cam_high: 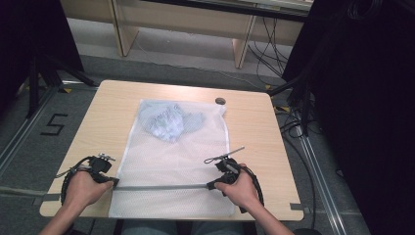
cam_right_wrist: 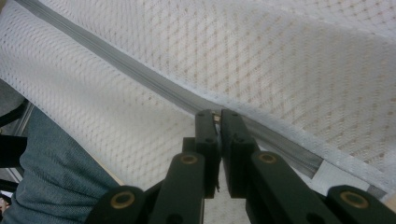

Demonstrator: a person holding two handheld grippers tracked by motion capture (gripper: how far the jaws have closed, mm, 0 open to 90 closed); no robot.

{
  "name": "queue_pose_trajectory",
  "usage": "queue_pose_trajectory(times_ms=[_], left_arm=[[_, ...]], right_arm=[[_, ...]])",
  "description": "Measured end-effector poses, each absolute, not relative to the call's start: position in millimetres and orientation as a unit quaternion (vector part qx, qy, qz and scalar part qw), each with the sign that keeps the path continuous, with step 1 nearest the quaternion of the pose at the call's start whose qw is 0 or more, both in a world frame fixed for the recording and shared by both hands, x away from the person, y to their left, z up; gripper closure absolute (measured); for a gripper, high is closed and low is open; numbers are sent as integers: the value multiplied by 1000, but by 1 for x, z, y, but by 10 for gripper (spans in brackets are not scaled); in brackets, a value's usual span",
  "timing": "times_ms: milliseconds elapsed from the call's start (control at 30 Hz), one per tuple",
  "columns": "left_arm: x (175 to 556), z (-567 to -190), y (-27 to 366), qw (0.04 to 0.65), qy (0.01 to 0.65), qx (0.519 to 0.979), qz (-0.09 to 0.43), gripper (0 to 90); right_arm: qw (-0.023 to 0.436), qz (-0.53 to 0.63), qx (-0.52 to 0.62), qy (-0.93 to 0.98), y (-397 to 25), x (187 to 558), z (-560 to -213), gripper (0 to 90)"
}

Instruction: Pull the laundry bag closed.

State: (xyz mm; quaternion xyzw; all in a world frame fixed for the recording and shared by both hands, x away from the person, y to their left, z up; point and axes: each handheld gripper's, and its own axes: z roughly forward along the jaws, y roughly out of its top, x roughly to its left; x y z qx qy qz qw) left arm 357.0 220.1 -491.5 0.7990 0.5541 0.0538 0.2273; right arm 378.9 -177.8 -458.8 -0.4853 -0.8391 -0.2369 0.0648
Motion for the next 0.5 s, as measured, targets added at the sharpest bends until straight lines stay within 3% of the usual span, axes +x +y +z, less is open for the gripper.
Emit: queue_pose_trajectory(times_ms=[500], left_arm=[[357, -491, 221, 223, 551, 803, 54, 900]], right_arm=[[67, -241, -492, -834, -185, 379, -460, 870]])
